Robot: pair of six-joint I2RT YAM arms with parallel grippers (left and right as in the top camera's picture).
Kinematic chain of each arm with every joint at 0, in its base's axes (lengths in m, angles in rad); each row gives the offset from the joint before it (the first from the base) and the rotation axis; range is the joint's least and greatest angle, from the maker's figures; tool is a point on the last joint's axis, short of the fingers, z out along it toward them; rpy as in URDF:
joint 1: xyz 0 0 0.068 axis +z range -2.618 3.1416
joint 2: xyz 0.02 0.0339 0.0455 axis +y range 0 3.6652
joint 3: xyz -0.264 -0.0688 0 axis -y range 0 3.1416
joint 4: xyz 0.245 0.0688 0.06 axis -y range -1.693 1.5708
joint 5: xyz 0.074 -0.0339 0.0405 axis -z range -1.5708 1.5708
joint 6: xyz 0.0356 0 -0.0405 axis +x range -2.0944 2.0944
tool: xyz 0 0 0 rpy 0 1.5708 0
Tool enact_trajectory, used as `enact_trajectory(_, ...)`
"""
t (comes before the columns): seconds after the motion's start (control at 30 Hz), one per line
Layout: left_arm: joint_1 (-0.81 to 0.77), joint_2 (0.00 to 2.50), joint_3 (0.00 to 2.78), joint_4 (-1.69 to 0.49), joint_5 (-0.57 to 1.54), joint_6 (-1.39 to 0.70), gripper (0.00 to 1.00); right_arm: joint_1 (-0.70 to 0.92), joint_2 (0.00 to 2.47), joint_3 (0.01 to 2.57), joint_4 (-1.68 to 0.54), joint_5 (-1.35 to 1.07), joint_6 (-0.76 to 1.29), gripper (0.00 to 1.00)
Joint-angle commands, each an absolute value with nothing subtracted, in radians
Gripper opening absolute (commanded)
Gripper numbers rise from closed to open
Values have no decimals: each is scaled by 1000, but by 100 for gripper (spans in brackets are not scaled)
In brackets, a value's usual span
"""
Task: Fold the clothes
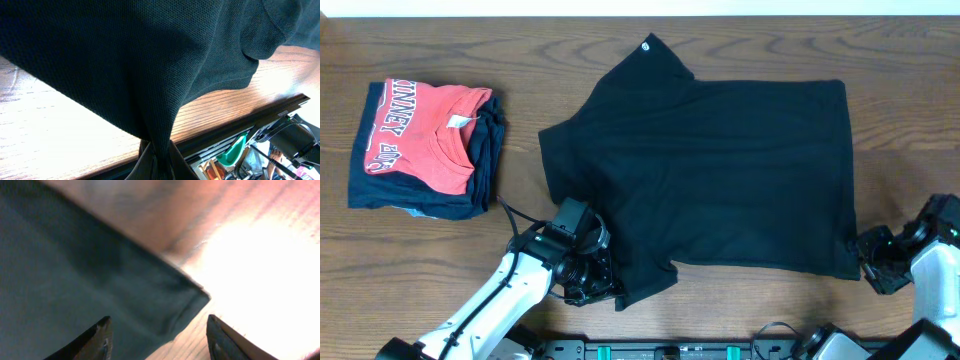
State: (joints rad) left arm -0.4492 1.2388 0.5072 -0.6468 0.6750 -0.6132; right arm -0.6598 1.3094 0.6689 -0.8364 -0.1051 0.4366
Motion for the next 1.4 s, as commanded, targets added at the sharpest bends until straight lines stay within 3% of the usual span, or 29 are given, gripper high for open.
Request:
enact_trajectory(0.0, -453, 1227, 545, -649, 688, -595, 6, -688, 1359, 627, -800, -86, 432, 55)
enact_trajectory(0.3, -453, 1227, 643, -767, 584, -517, 6, -688, 1471, 599, -754, -93, 399, 50)
enact_trajectory(0.43, -453, 1227, 707, -876, 501, -482, 6, -688, 1470, 604, -736, -94, 384, 25)
enact_trajectory(0.53, -453, 1227, 769, -947, 455, -463, 6, -688, 1470, 628, -740, -97, 384, 1)
enact_trajectory(1.1, -453, 1166, 874, -1227, 444, -442, 6, -688, 1183, 976, -1251, -119, 358, 1)
enact_trajectory(1.37, -453, 1052, 948, -1322, 419, -437, 6, -687, 1090, 988, -1324, -108, 331, 1)
